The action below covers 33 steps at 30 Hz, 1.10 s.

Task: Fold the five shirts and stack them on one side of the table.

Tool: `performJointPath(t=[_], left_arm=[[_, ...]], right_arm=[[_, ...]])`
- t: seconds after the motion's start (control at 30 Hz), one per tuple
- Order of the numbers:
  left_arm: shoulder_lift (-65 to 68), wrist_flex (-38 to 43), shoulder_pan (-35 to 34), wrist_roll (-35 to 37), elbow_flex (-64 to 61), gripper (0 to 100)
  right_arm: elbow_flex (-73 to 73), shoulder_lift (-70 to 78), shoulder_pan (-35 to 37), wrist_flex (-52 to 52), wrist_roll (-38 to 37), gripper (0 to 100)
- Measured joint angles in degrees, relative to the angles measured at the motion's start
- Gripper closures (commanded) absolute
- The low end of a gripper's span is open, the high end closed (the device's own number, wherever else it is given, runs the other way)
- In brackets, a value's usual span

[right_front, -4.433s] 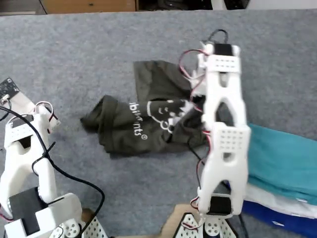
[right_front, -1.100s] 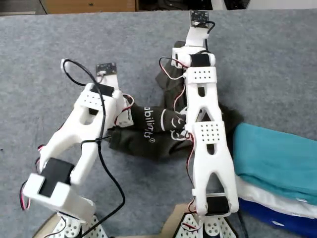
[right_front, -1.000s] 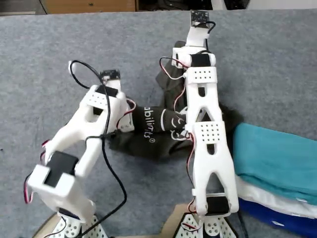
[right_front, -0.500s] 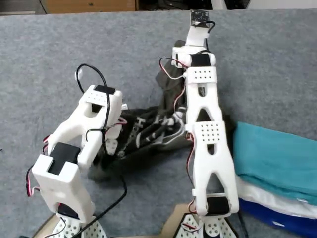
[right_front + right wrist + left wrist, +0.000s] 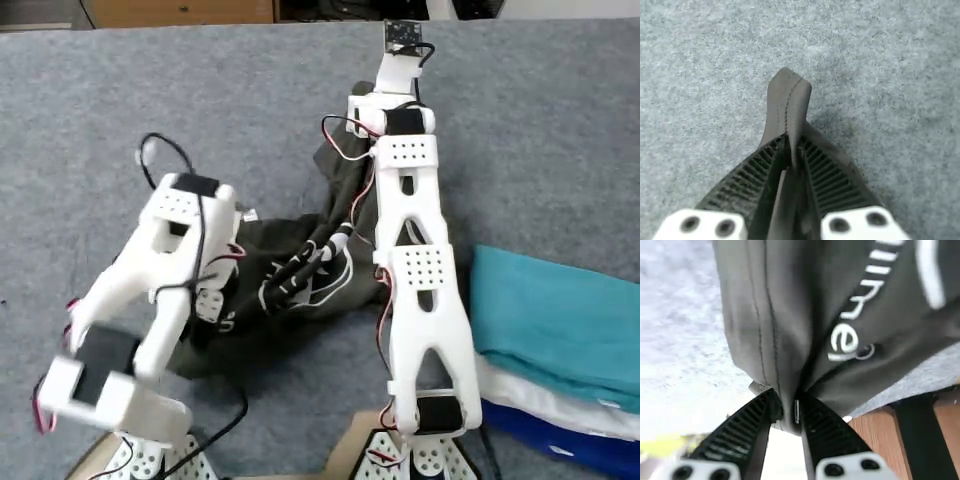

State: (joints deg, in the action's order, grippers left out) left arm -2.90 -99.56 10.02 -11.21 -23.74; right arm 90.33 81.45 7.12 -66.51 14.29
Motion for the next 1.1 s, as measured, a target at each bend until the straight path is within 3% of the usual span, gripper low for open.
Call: performJointPath(t=[0.2, 0.37, 0.5, 0.8, 1.1], left_arm=[[-15.03, -0.18, 0.0, 0.0, -0.53, 81], [-17.85, 0.26, -2.29, -0.09, -0.26, 82], [-17.67, 6.15, -8.26, -0.09, 3.87, 82], [-2.81, 32.35, -16.35, 9.67, 5.19, 81], [13.8, 35.78, -16.26, 14.86, 13.27, 81]], right_arm=[[0.0, 0.0, 0.0, 0.0, 0.0, 95.9], [0.0, 0.0, 0.0, 0.0, 0.0, 95.9], [0.0, 0.0, 0.0, 0.0, 0.0, 95.9], [0.0, 0.0, 0.0, 0.0, 0.0, 95.9], [0.0, 0.0, 0.0, 0.0, 0.0, 95.9]])
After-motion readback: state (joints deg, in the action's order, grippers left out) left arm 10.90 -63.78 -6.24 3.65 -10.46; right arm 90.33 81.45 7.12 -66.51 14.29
